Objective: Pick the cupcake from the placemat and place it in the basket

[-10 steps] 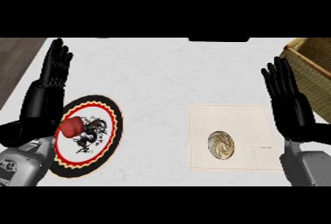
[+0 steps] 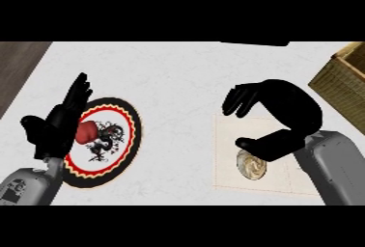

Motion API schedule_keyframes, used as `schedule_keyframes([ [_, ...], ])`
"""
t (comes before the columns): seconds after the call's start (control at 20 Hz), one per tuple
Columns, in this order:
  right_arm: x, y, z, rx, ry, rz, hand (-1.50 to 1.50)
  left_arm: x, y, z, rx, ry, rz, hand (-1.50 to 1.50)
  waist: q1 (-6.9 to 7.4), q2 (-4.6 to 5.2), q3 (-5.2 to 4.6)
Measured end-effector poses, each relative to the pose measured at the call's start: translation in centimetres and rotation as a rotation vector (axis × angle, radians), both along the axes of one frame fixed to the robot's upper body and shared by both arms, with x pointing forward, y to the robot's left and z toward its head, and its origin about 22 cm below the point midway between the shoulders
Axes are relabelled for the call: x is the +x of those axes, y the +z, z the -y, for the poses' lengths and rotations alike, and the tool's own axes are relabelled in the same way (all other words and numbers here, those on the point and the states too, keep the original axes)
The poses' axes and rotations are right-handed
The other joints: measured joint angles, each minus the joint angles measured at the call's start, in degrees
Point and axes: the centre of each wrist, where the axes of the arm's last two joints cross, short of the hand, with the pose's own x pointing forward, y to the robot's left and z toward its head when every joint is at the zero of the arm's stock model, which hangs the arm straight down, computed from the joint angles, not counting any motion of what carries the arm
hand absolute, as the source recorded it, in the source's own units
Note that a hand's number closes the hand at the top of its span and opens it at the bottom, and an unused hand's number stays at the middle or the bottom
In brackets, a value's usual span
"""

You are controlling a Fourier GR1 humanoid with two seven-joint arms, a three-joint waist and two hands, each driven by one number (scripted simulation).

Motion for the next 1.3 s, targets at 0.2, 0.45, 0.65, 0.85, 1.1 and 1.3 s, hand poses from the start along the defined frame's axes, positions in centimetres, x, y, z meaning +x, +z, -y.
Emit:
schedule_keyframes([
  [0.2,-2.7,-1.7,-3.5,-0.081,0.206,0.146,-1.50,0.2,-0.9,-2.4,-0.025,0.037,-0.111,0.00,-2.66,-0.51,-0.04],
  [0.45,-6.4,-2.4,-5.5,-0.167,0.242,0.215,-1.50,0.9,-1.6,-5.2,-0.042,0.069,-0.173,0.00,-4.88,-1.01,-0.10],
  [0.65,-7.2,1.3,-5.2,-0.347,0.206,0.244,-1.50,0.5,-2.0,-5.9,-0.045,0.074,-0.194,0.00,-5.46,-1.37,-0.21],
  [0.85,-6.5,5.4,-3.9,-0.597,0.063,0.366,-1.50,0.6,-2.1,-6.1,-0.043,0.075,-0.201,0.00,-5.80,-1.57,-0.28],
  [1.1,-5.5,11.0,-2.5,-0.831,-0.155,0.456,-1.50,0.5,-2.5,-5.7,-0.045,0.078,-0.201,0.00,-5.67,-1.57,-0.29],
  [1.3,-4.0,14.8,-2.1,-0.987,-0.170,0.438,-1.50,1.0,-2.1,-5.8,-0.050,0.069,-0.200,0.00,-5.17,-1.34,-0.28],
])
